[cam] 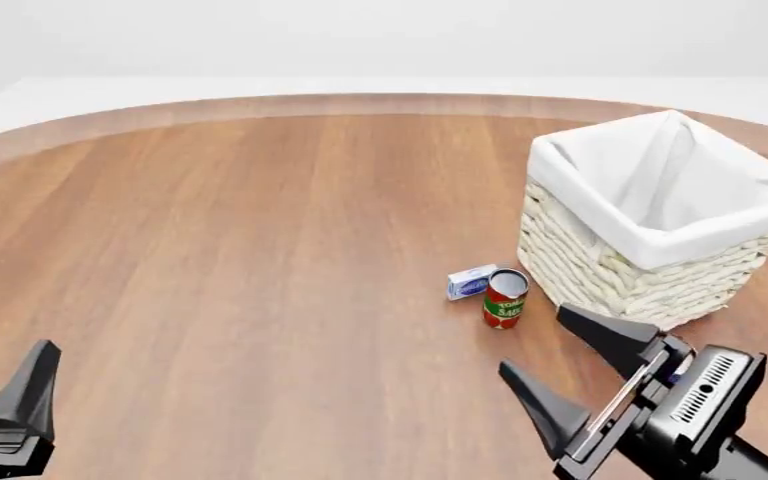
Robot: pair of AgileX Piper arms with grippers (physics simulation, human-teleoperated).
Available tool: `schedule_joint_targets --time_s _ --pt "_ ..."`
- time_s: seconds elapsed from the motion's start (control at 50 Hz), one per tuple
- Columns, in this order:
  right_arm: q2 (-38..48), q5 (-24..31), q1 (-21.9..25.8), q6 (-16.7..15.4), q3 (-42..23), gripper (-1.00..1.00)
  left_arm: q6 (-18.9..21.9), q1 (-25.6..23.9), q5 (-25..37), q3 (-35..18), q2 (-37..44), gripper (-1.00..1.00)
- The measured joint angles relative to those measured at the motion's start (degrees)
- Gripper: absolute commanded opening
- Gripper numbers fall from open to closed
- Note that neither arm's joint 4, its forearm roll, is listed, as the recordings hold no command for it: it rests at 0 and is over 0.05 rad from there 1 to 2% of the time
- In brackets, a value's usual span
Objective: Pick up the ketchup, and put it in the basket.
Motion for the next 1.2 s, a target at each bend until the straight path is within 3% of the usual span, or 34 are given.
schedule_joint_targets --time_s 0.76,1.2 --pt "21.7 -11.83 11.45 -2.98 -5.18 1.0 0.0 0.0 0.0 0.0 0.0 1.0" --pt "30.4 -11.55 21.36 -3.64 -12.37 1.0 0.0 0.0 0.0 0.0 0.0 1.0"
